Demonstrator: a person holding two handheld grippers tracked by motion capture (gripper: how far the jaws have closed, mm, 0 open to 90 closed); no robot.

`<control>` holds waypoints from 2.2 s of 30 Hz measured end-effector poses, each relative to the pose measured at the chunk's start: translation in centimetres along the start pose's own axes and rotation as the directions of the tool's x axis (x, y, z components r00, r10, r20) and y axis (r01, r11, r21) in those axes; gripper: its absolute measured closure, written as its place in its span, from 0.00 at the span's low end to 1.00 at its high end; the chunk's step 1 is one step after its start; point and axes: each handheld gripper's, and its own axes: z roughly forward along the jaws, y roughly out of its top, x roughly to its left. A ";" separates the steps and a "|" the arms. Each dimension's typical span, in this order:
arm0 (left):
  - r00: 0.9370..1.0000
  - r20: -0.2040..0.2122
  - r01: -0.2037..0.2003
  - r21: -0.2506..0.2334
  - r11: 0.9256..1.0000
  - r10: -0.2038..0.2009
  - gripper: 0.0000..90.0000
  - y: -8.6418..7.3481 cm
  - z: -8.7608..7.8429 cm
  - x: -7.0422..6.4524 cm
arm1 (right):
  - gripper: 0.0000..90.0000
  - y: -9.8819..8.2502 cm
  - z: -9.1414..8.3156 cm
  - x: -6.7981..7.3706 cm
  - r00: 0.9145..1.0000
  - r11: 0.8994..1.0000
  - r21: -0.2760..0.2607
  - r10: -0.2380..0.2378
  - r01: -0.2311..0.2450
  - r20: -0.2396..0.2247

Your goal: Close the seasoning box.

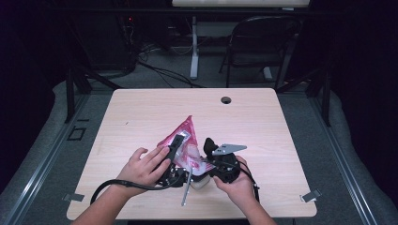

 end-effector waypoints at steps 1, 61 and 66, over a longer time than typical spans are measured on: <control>1.000 0.000 -0.001 0.000 1.000 0.001 0.67 0.0 0.0 0.0 | 0.96 0.0 0.0 0.0 1.000 1.000 0.001 -0.002 0.002 0.002; 0.950 0.090 0.291 0.102 0.951 -0.300 0.79 -3.3 -0.4 -2.3 | 0.98 0.9 -0.6 0.4 1.000 0.998 -0.055 -0.021 0.021 -0.005; 0.932 0.109 0.334 0.113 0.936 -0.346 0.81 -3.7 -0.4 -2.8 | 0.98 0.9 -0.6 0.5 1.000 0.998 -0.062 -0.022 0.021 -0.008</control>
